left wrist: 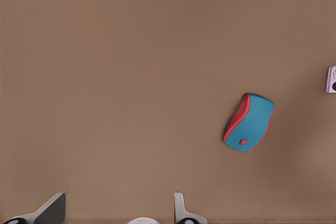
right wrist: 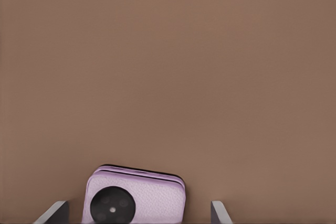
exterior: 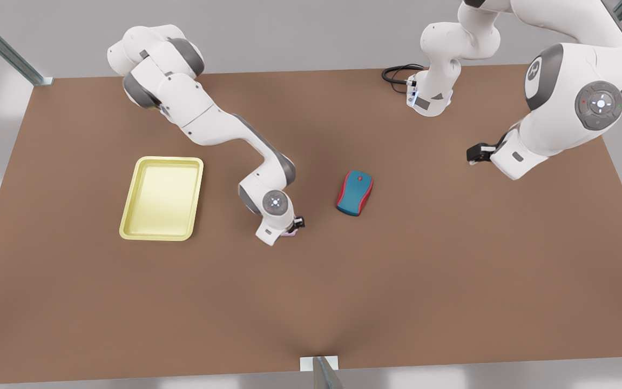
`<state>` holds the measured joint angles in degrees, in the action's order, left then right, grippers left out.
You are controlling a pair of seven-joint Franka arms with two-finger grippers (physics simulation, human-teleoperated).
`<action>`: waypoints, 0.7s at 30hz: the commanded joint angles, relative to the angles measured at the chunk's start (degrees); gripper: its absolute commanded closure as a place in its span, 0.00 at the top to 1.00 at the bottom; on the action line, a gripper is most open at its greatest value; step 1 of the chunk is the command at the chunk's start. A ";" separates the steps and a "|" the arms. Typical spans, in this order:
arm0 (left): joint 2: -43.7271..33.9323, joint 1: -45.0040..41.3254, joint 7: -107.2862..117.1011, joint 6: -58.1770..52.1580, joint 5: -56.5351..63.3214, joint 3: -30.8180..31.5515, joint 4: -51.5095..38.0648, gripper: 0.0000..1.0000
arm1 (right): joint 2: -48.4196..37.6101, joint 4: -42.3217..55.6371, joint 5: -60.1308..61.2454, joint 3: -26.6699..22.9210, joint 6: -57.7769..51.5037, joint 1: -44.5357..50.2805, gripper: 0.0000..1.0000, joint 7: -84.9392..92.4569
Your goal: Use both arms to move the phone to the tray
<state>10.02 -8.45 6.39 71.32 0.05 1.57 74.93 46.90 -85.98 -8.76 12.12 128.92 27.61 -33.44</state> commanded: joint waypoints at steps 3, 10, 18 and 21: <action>-0.09 0.02 -1.82 -1.88 0.12 0.45 0.04 1.00 | -0.06 0.02 0.05 0.09 0.81 0.34 1.00 -0.05; -0.18 0.02 -1.56 -2.23 0.21 0.54 -0.05 1.00 | 0.91 -0.77 -0.03 -0.08 1.24 0.26 1.00 0.13; -0.18 0.02 -1.56 -2.41 0.21 0.54 -0.14 1.00 | 0.64 -2.09 -0.03 -0.08 1.24 0.34 1.00 0.22; -0.18 0.02 -1.65 -2.41 0.21 0.54 -0.14 1.00 | 0.82 -2.53 -0.03 -0.08 1.16 0.43 1.00 0.04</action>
<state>9.91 -8.44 5.28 69.07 0.24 2.10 74.82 47.77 -88.36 -8.84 12.03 130.09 28.03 -33.54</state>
